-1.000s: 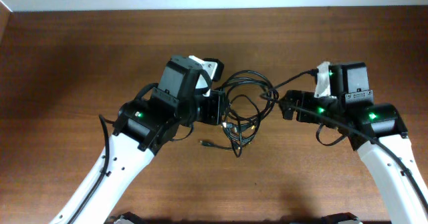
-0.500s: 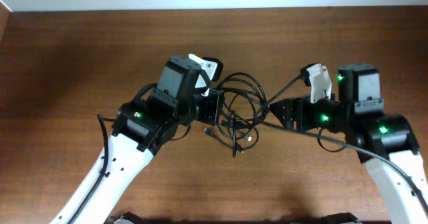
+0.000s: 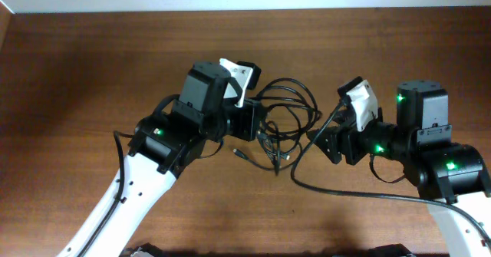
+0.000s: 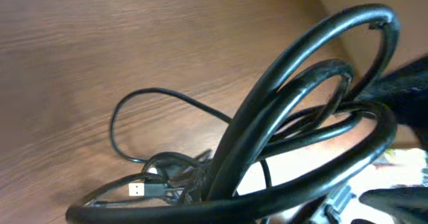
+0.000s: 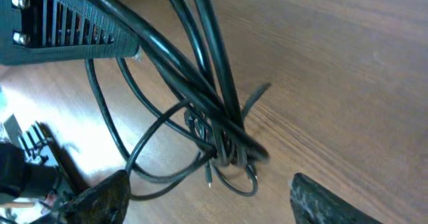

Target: Untangle cables

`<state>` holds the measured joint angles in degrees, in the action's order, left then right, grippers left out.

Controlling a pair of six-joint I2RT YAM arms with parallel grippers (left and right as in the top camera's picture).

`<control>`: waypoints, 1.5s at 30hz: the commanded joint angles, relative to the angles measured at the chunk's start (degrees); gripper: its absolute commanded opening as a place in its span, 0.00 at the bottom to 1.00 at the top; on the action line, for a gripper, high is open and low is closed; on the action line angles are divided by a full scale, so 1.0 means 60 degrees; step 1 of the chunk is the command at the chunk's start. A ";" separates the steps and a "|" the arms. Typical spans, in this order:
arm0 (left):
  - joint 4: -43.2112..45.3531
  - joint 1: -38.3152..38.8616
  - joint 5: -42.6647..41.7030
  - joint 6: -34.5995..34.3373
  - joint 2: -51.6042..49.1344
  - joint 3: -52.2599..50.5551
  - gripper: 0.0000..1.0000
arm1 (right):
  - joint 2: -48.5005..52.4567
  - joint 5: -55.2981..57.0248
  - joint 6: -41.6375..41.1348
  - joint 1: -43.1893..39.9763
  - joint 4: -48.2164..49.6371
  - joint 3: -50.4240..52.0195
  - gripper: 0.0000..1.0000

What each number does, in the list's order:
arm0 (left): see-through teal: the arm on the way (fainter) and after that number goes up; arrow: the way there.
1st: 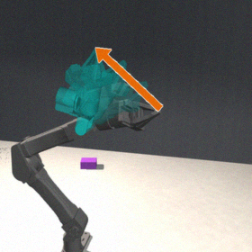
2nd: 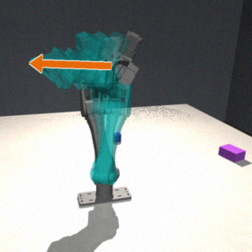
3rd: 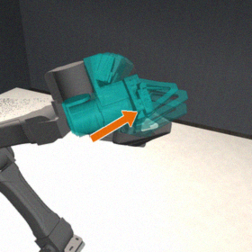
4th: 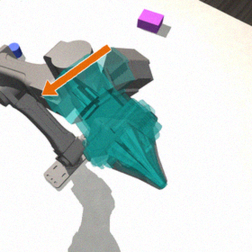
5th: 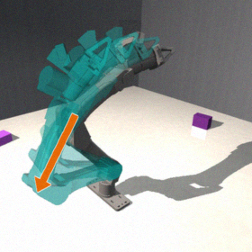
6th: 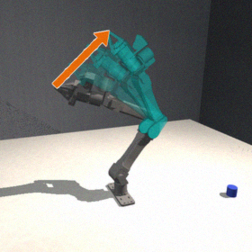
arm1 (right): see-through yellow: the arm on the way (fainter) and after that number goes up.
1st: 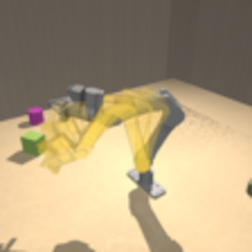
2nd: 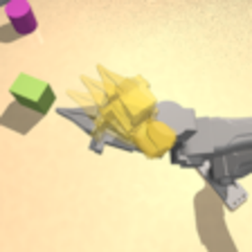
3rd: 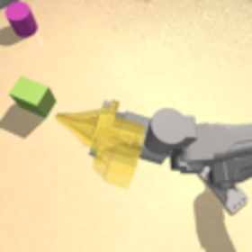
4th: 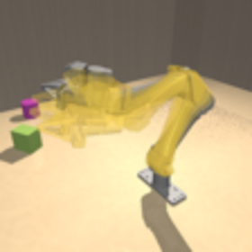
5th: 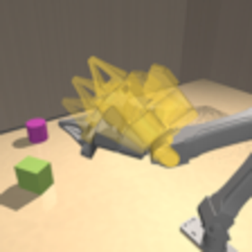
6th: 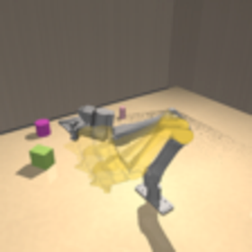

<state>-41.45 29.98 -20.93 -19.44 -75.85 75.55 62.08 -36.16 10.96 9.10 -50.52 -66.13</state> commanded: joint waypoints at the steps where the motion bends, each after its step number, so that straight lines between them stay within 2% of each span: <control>1: 0.0102 0.0004 -0.1024 0.0197 0.0262 0.0004 0.00 | 0.0178 0.0073 0.0889 0.0044 0.0233 -0.0178 0.64; 3: 0.0106 0.0004 -0.1020 0.0189 0.0262 0.0004 0.00 | 0.0200 0.0178 0.0892 0.0044 0.0393 -0.0178 0.58; 7: 0.0073 0.0004 -0.1016 0.0189 0.0262 0.0004 0.00 | 0.0204 0.0178 0.0889 0.0044 0.0492 -0.0178 0.29; 9: 0.0076 0.0000 -0.0969 0.0182 0.0262 0.0004 0.00 | 0.0208 0.0178 0.0889 0.0044 0.0448 -0.0178 0.20; 14: 0.0069 -0.0007 0.0404 -0.0160 0.0262 0.0004 0.00 | 0.0208 0.0229 0.0889 0.0044 0.0171 -0.0178 0.08; 18: 0.0069 -0.0007 0.1552 -0.0852 0.0262 0.0004 0.00 | 0.0208 0.0506 0.0885 0.0044 -0.0299 -0.0178 0.04; 21: 0.0044 -0.0007 0.2095 -0.0943 0.0262 0.0004 0.00 | 0.0208 0.0514 0.0889 0.0044 -0.0455 -0.0178 0.04; 25: -0.0364 -0.0007 0.3657 -0.1953 0.0262 0.0004 0.00 | 0.0204 0.1005 0.0565 0.0033 -0.0539 -0.0178 0.04; 28: -0.0900 -0.0127 0.4441 -0.2674 0.0262 0.0004 0.00 | 0.0208 0.2561 -0.0994 0.0025 -0.0546 -0.0178 0.04; 32: -0.1279 -0.0601 0.4411 -0.2914 0.0262 0.0004 0.00 | 0.0204 0.4433 -0.3166 0.0025 -0.0550 -0.0178 0.04; 43: -0.1286 -0.0648 0.4280 -0.2947 0.0262 0.0004 0.00 | 0.0208 0.4867 -0.6379 0.0029 -0.0699 -0.0178 0.04; 45: -0.1308 -0.0648 0.4280 -0.3457 0.0262 0.0004 0.00 | 0.0208 0.5027 -0.6936 0.0025 -0.0685 -0.0178 0.04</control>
<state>-48.21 28.64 -3.51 -37.58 -75.85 75.55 63.40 -17.34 -22.33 10.61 -54.00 -66.15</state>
